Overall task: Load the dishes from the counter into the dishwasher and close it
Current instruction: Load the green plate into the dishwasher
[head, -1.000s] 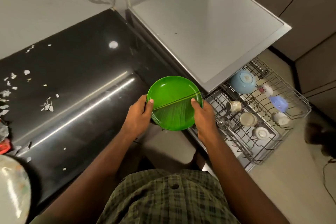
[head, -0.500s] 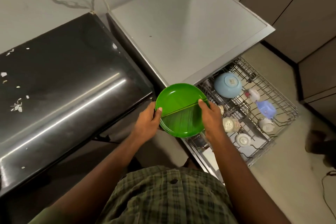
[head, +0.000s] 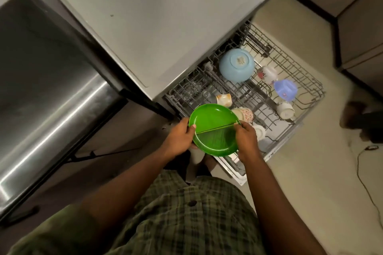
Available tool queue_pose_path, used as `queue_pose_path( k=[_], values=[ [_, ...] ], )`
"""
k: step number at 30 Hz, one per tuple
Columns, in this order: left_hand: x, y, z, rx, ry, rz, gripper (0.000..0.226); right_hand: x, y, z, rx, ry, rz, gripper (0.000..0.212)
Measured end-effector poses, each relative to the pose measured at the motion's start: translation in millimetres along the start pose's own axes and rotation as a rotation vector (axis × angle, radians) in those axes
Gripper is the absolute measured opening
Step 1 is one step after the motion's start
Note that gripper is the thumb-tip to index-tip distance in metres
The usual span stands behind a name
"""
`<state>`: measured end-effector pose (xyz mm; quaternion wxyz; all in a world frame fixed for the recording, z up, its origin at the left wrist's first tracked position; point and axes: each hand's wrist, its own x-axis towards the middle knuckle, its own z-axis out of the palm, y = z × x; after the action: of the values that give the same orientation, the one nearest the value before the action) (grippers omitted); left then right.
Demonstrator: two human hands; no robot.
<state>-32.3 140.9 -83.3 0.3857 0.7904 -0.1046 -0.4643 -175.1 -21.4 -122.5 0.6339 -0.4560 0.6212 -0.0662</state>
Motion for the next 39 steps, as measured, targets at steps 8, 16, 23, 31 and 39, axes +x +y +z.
queue_pose_path(
  k=[8,16,23,31,39],
  values=[
    [47,10,32,0.112,-0.182,-0.068,0.030,17,36,-34,0.101,0.088,0.156,0.034],
    [73,22,65,0.084,-0.255,-0.087,0.026,38,59,-75,0.062,0.607,0.053,0.021],
    [80,22,58,0.177,-0.257,-0.057,0.022,76,67,-94,0.163,0.380,0.271,0.051],
    [60,0,23,0.148,-0.236,-0.021,0.029,91,67,-84,0.078,0.327,0.256,0.056],
    [51,0,0,0.146,-0.161,0.050,0.034,104,46,-42,0.049,0.222,0.195,0.060]
  ],
)
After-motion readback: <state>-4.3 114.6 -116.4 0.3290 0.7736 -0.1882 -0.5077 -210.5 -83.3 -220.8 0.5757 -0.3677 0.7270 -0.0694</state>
